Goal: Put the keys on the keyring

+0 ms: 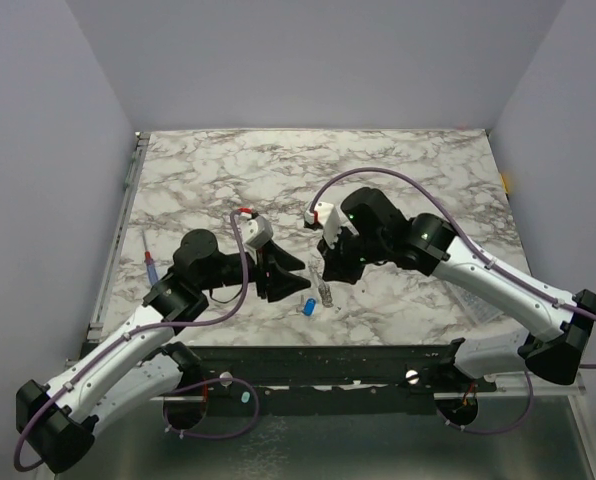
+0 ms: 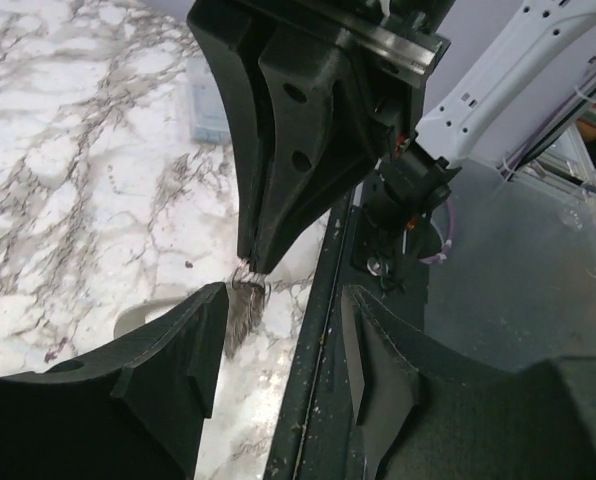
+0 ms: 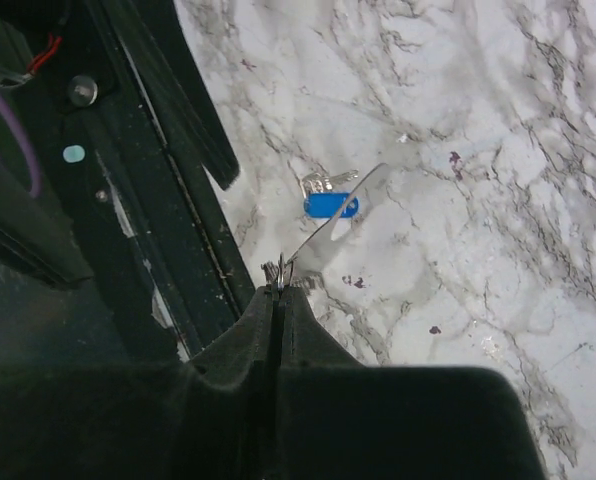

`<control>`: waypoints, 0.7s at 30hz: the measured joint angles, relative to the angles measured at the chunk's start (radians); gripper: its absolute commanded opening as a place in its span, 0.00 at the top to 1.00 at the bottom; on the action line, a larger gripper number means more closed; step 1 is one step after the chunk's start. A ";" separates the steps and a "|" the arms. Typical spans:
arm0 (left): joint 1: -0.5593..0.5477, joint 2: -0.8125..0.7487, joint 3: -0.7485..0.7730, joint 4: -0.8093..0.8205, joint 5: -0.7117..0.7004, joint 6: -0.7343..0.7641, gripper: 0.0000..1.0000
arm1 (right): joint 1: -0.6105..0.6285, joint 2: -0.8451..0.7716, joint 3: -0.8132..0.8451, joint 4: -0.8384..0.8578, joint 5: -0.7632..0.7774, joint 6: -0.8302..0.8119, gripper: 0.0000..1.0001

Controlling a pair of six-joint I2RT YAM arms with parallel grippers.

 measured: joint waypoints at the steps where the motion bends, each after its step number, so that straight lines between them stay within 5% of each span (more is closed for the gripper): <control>1: -0.014 0.007 0.000 0.016 -0.005 -0.007 0.46 | 0.000 -0.003 0.005 -0.002 -0.017 -0.005 0.99; 21: -0.219 0.069 -0.018 0.181 -0.182 -0.059 0.54 | 0.000 -0.016 0.079 -0.053 -0.212 -0.062 0.99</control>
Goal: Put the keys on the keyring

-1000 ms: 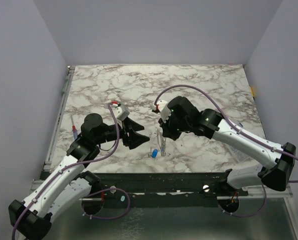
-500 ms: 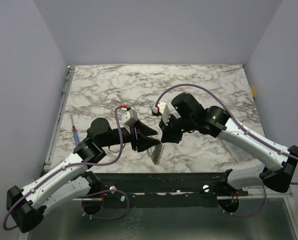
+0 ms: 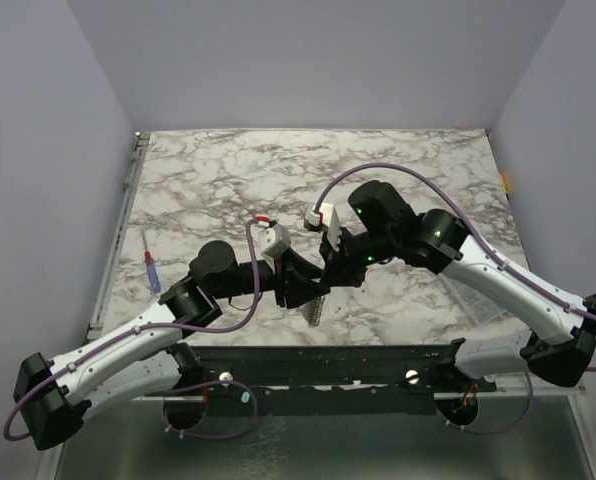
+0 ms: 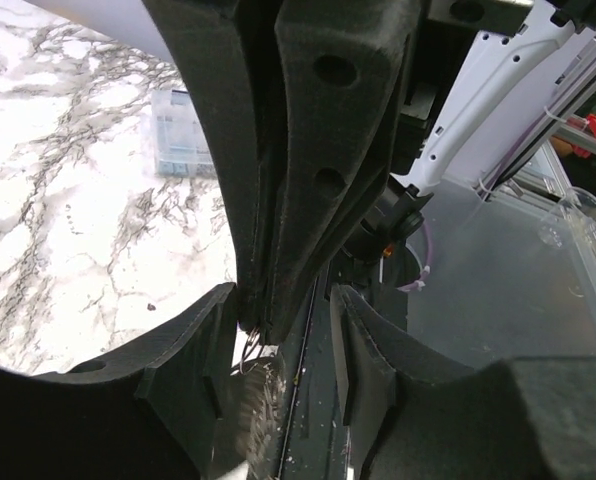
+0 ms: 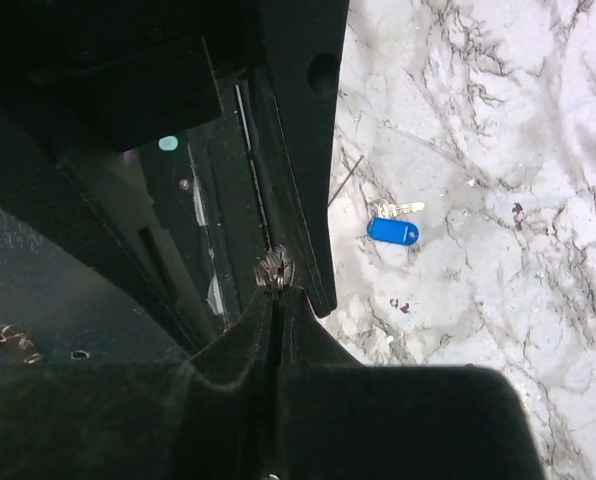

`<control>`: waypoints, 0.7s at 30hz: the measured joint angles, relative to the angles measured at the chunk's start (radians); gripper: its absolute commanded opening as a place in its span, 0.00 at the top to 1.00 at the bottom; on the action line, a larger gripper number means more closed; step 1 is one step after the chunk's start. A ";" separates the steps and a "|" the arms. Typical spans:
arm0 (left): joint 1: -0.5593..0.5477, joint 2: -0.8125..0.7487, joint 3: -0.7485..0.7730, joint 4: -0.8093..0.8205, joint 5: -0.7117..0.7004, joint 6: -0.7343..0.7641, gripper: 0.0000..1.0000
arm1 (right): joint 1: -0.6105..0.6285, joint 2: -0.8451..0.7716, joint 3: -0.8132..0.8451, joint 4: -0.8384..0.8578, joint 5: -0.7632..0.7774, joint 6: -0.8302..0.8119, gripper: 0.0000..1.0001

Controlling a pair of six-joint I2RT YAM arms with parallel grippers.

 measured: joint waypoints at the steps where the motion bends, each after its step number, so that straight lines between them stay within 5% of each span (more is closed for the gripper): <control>1: -0.003 0.000 0.000 0.000 -0.004 0.002 0.55 | 0.000 -0.003 0.000 0.000 -0.002 -0.002 1.00; 5: -0.008 -0.001 0.000 -0.001 -0.020 0.010 0.55 | 0.000 -0.019 0.000 -0.001 -0.007 -0.003 0.99; 11: -0.008 -0.031 0.013 -0.080 -0.038 0.045 0.41 | 0.000 -0.031 0.000 -0.002 -0.023 -0.008 1.00; 21: -0.008 -0.089 0.103 -0.235 -0.042 0.159 0.57 | 0.000 -0.051 -0.016 -0.005 -0.080 -0.050 0.99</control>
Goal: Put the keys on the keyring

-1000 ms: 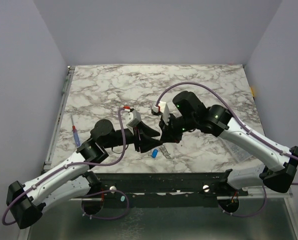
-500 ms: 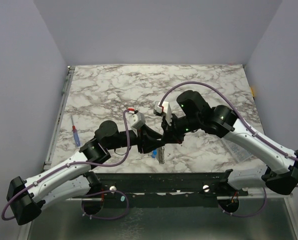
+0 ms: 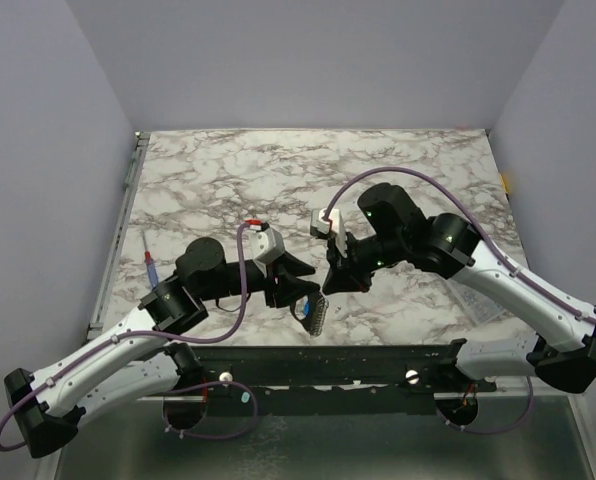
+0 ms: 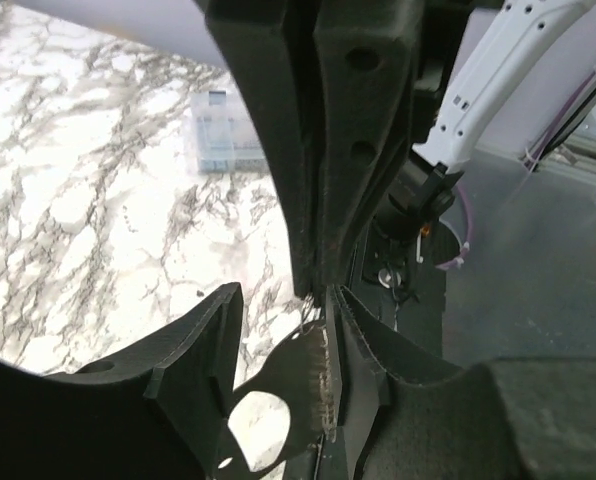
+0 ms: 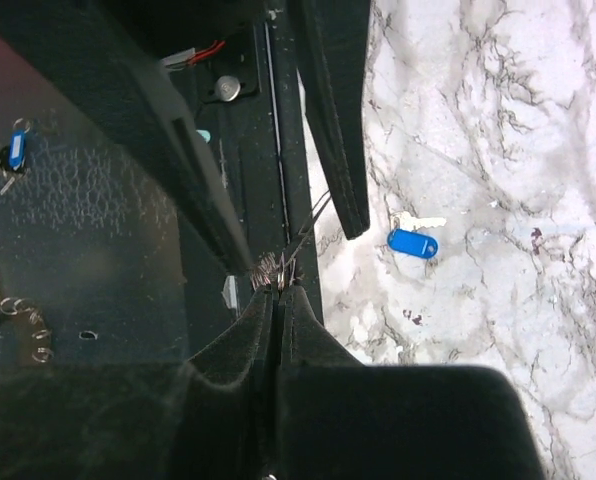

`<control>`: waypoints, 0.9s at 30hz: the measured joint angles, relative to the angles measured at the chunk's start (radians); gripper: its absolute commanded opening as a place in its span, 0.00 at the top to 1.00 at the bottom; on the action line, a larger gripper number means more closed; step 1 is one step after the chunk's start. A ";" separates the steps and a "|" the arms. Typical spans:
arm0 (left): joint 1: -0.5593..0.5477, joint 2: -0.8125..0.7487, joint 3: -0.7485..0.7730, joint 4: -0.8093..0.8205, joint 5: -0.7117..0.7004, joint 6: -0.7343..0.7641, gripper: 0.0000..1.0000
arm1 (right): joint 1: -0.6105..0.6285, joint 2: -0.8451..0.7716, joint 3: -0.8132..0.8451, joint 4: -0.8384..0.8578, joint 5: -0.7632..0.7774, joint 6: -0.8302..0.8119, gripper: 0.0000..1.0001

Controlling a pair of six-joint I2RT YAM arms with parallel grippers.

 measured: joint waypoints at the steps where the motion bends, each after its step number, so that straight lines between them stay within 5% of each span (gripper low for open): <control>1: 0.000 0.003 0.003 -0.011 0.002 0.011 0.58 | 0.000 -0.003 -0.002 0.000 -0.005 -0.004 0.99; 16: -0.006 0.061 0.092 -0.182 0.084 0.138 0.60 | 0.000 -0.077 -0.069 0.058 -0.089 -0.084 0.99; 27: -0.006 0.118 0.119 -0.216 0.135 0.151 0.72 | 0.000 -0.077 -0.076 0.060 -0.095 -0.100 0.99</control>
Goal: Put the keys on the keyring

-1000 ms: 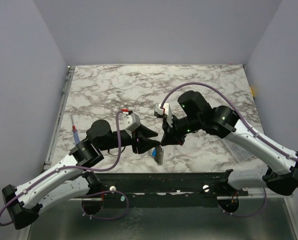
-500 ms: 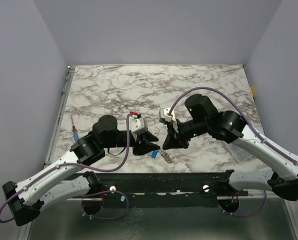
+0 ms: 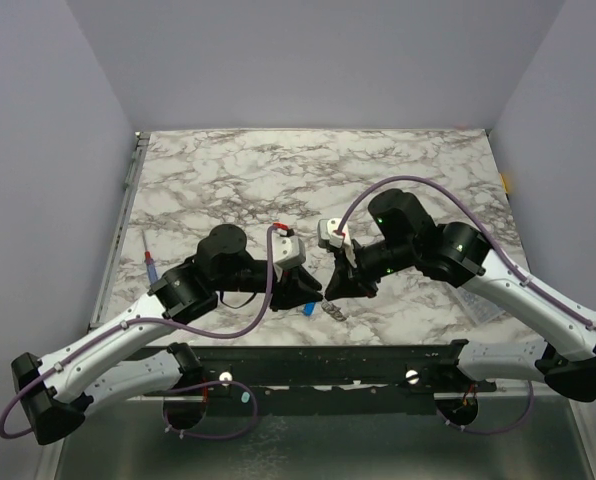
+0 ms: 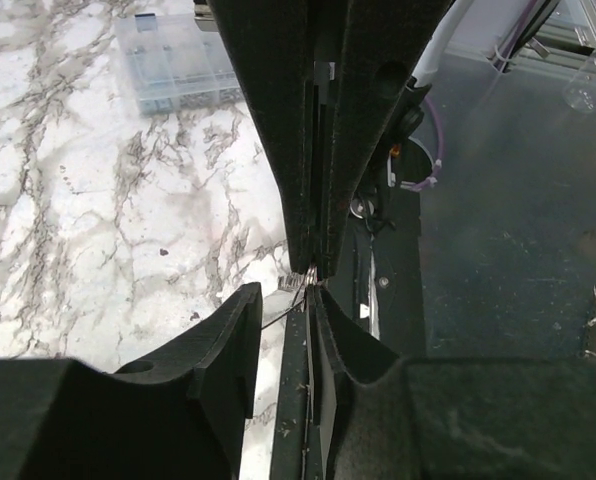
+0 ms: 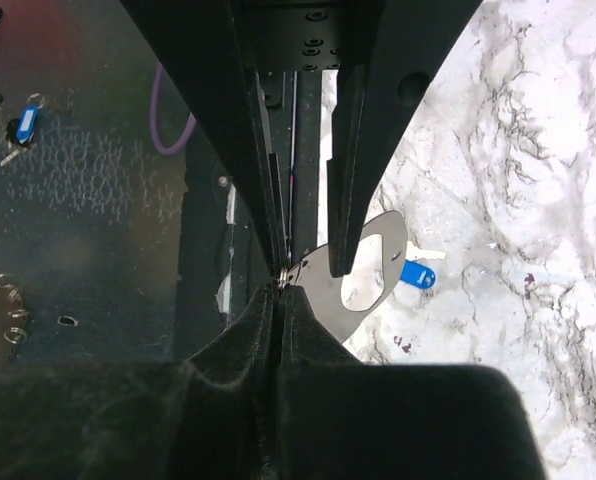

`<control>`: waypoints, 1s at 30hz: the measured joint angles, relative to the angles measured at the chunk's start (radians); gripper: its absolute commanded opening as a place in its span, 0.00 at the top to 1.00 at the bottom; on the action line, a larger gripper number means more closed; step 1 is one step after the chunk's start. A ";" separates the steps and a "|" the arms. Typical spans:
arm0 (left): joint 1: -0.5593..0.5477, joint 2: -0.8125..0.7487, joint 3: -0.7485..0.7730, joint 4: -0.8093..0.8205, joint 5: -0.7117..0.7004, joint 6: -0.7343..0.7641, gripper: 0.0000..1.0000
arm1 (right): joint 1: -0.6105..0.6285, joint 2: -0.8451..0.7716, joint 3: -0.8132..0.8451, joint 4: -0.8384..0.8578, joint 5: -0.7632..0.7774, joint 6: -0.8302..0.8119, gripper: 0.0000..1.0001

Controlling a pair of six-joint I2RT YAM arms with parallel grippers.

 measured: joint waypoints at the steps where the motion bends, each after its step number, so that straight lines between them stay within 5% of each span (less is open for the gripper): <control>1: 0.000 0.007 0.002 -0.001 0.005 0.000 0.75 | 0.000 0.000 -0.001 0.000 0.000 -0.001 0.99; 7: 0.000 0.026 0.016 -0.013 0.030 0.007 0.88 | 0.000 0.004 -0.003 -0.001 0.001 -0.010 0.99; 10: 0.000 0.030 0.021 -0.015 0.047 0.013 0.88 | -0.001 0.004 -0.003 -0.002 0.002 -0.010 0.99; 20: 0.000 0.041 0.027 -0.023 0.047 0.020 0.64 | -0.001 0.005 -0.003 -0.007 0.001 -0.016 0.99; 26: 0.000 0.041 0.028 -0.023 0.040 0.021 0.64 | 0.000 0.006 -0.003 -0.008 0.000 -0.016 0.99; 30: 0.000 0.040 0.028 -0.024 0.036 0.023 0.47 | 0.000 0.009 -0.003 -0.008 0.000 -0.016 0.99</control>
